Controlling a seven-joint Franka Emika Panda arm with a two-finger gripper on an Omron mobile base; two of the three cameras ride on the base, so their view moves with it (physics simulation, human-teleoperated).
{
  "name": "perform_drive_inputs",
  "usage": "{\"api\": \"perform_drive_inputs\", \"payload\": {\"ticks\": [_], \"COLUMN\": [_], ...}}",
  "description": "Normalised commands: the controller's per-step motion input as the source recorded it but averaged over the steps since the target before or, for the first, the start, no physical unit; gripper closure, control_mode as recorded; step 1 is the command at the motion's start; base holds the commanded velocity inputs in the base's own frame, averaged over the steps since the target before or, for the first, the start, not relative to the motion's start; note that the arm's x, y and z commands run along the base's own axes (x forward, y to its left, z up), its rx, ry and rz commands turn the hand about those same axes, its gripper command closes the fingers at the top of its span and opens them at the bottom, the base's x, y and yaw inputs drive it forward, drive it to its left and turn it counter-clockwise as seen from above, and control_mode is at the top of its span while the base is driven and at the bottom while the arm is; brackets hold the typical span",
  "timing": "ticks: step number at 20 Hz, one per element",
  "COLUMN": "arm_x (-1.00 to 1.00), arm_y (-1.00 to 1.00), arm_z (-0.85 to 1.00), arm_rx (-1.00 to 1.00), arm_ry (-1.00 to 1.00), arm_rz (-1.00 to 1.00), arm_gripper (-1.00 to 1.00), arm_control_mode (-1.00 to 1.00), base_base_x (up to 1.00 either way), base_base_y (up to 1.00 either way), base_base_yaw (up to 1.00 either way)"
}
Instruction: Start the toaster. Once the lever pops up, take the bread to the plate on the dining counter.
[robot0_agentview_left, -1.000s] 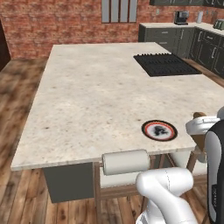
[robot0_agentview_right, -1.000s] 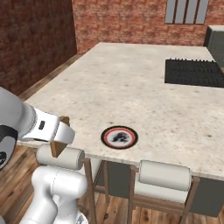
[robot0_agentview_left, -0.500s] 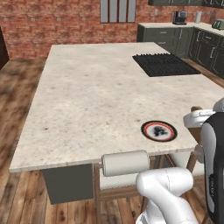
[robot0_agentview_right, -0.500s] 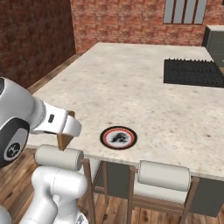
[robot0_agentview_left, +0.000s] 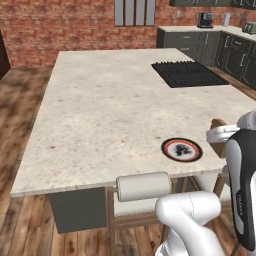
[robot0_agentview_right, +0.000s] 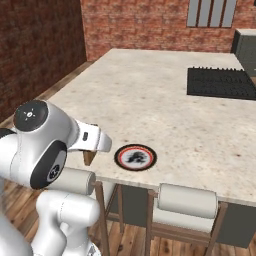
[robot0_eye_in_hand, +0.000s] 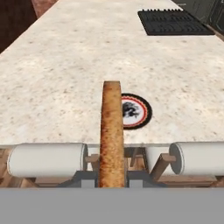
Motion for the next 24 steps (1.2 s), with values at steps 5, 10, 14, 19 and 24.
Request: {"api": "perform_drive_inputs", "payload": {"ticks": [5,10,14,19,24], "arm_x": [0.16,0.23,0.20,0.19,0.39], "arm_y": [-0.21,-0.03,-0.14,0.00,0.00], "arm_z": [-0.37,-0.09,-0.01,-0.03,-0.24], "arm_rx": [0.00,0.01,0.04,0.00,0.00], "arm_ry": [-0.13,-0.05,0.07,0.06,0.02], "arm_rz": [0.04,0.00,0.00,0.00,0.00], "arm_gripper": [1.00,1.00,1.00,1.00,1.00], "arm_control_mode": [-1.00,-1.00,-1.00,-1.00,-1.00], "base_base_x": [0.00,0.00,0.00,0.00,0.00], "base_base_y": [0.00,0.00,0.00,0.00,0.00], "base_base_yaw": [0.00,0.00,0.00,0.00,0.00]}}
